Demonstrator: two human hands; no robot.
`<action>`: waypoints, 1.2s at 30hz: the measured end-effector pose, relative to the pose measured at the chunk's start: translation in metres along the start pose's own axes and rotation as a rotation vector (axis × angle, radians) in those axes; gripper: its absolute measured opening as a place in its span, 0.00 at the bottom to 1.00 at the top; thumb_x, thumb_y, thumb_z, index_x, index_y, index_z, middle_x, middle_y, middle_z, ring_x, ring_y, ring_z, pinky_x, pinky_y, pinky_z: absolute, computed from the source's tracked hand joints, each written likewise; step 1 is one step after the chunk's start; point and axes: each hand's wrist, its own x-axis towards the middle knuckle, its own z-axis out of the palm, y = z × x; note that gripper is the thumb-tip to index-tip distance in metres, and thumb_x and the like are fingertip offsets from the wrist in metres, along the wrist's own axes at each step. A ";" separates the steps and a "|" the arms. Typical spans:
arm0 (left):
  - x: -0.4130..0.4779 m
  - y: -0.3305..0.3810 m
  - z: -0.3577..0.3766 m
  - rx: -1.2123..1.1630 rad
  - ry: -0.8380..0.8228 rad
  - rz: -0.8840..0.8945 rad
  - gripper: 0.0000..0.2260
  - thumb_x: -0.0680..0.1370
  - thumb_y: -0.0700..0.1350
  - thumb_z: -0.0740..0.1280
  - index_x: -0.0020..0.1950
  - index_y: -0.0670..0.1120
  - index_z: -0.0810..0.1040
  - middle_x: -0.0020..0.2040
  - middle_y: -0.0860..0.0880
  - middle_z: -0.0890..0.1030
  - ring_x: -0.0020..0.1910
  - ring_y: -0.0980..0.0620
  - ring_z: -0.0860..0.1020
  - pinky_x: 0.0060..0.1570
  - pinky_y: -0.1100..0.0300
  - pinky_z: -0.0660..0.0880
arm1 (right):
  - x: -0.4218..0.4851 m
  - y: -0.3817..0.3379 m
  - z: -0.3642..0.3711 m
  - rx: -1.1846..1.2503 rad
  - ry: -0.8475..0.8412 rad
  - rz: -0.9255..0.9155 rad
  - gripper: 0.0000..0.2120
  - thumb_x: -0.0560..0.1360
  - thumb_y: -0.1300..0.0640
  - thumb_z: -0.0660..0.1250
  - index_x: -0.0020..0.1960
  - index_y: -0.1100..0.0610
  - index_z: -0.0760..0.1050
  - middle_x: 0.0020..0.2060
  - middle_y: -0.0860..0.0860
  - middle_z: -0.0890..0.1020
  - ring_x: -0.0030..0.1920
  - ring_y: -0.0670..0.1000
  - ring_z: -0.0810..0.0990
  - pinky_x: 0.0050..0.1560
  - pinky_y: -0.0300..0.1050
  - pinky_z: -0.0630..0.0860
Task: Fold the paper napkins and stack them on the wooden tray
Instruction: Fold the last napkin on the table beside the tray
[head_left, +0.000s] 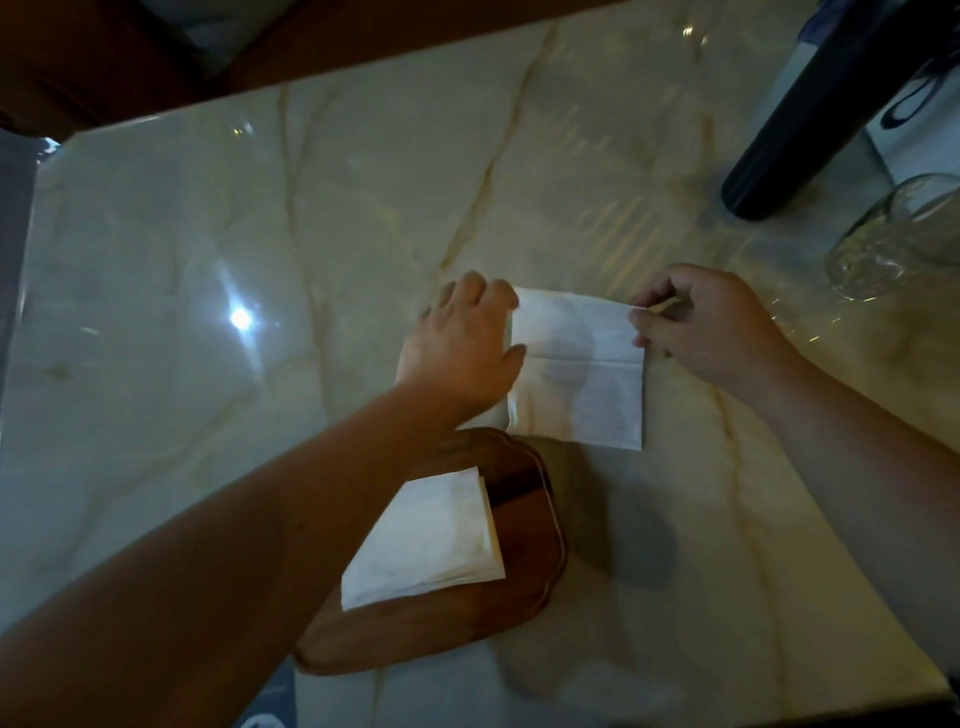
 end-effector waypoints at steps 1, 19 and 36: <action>0.003 -0.002 -0.003 0.004 0.031 0.022 0.24 0.74 0.50 0.69 0.67 0.48 0.66 0.65 0.47 0.71 0.64 0.47 0.69 0.61 0.50 0.70 | -0.005 0.001 -0.001 0.014 -0.007 0.000 0.04 0.71 0.58 0.71 0.40 0.53 0.76 0.35 0.52 0.84 0.36 0.48 0.85 0.40 0.54 0.81; -0.027 -0.003 0.017 0.236 -0.173 0.324 0.11 0.77 0.52 0.62 0.54 0.50 0.80 0.52 0.50 0.80 0.51 0.49 0.76 0.56 0.53 0.70 | -0.067 0.030 0.003 0.013 -0.194 -0.049 0.06 0.69 0.57 0.74 0.40 0.49 0.78 0.31 0.51 0.82 0.30 0.51 0.78 0.33 0.42 0.73; 0.011 -0.002 0.029 0.087 -0.187 0.156 0.17 0.77 0.49 0.63 0.66 0.51 0.70 0.61 0.47 0.74 0.60 0.47 0.73 0.56 0.48 0.75 | -0.029 0.027 0.013 -0.435 -0.057 -0.070 0.10 0.69 0.50 0.71 0.48 0.53 0.76 0.44 0.49 0.78 0.45 0.52 0.78 0.46 0.49 0.75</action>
